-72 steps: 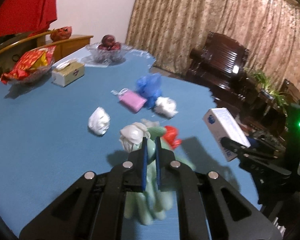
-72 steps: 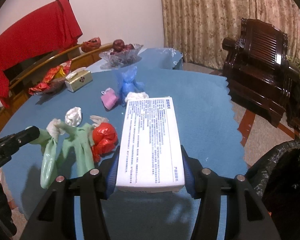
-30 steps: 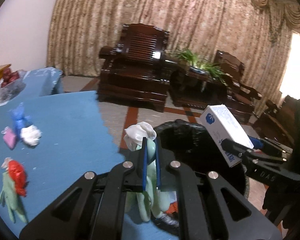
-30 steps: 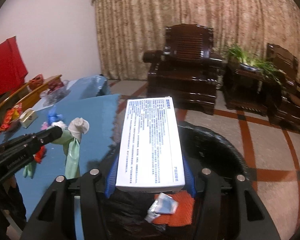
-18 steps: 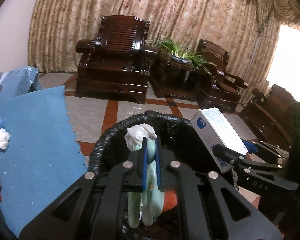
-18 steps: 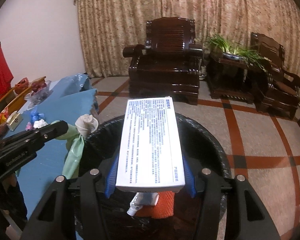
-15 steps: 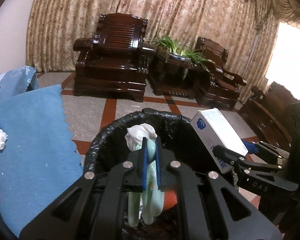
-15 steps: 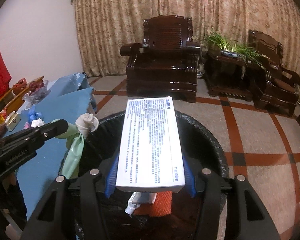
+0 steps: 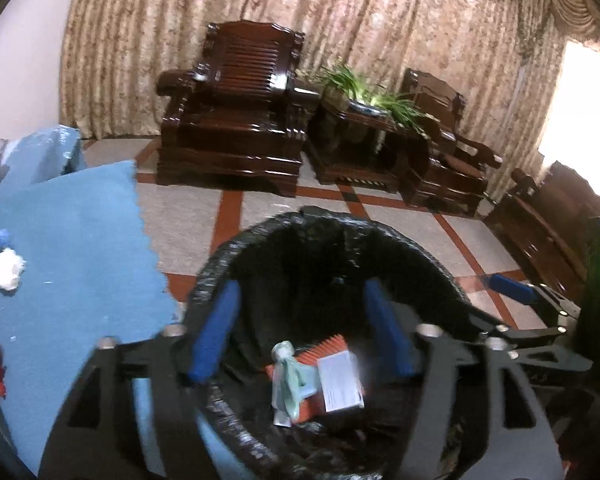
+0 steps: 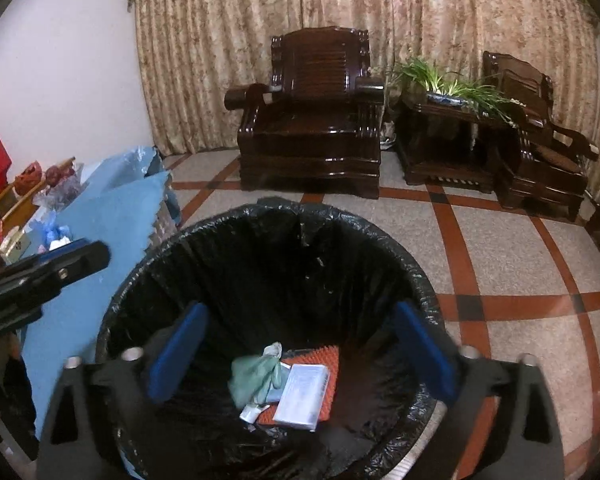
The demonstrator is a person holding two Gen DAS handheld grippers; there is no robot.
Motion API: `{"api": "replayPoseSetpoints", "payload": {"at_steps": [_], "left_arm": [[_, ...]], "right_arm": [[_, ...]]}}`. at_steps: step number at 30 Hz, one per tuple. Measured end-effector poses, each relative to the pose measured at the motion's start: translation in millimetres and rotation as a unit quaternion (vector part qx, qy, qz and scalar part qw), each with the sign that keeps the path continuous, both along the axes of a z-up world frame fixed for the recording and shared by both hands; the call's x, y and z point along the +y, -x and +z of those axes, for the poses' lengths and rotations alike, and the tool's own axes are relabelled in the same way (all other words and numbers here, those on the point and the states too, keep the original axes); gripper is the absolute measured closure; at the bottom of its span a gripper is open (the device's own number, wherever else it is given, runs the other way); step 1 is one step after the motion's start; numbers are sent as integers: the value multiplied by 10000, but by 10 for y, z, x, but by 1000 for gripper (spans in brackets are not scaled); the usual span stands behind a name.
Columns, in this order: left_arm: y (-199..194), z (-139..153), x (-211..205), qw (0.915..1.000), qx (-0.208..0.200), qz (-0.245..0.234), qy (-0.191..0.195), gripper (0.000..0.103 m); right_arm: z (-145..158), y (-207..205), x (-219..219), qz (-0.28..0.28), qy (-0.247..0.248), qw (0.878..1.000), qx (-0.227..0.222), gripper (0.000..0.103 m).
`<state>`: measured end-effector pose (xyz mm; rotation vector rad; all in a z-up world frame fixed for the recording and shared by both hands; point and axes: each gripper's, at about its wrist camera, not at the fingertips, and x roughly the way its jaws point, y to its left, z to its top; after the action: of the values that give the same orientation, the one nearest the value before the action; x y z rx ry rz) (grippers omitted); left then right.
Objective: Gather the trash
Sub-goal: 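Open both grippers to drop the glove and box into the bin, then move both tools back over the table toward the remaining trash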
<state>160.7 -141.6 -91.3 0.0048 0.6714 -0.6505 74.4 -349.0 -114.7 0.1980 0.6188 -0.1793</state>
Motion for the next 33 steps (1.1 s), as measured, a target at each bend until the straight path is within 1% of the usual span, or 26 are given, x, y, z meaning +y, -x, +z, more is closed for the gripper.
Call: {"api": "replayPoseSetpoints", "payload": {"at_steps": [1,2,4,6,12,23,27,33], "left_arm": [[30,25,64,9999,-100,121,-39,21],[43,51,99,9997,-145,176,-59,17],[58,101,218,9991,-221,331,-111,13],[79,135,374,9982,-275,516,-142,12],[93,229,833,9941,-276,1046,-123,11],[154,325,1548,9832,-372,1776,-216,11],[195,331,1821,9780,-410,2030,-252,11],[240,339,2279,9659,-502,2517,-352,11]], "right_arm": [[13,-1,9,14,-13,10000,-13,6],[21,-3,20,40,-32,10000,-20,6],[41,-21,61,88,-57,9999,-45,6],[59,-36,110,137,-60,9999,-84,6],[112,-117,357,432,-37,9989,-150,6],[232,-366,1046,1153,30,9929,-286,6],[248,-466,1319,1430,66,9892,-318,6],[261,-605,1656,1781,98,9833,-357,6]]}}
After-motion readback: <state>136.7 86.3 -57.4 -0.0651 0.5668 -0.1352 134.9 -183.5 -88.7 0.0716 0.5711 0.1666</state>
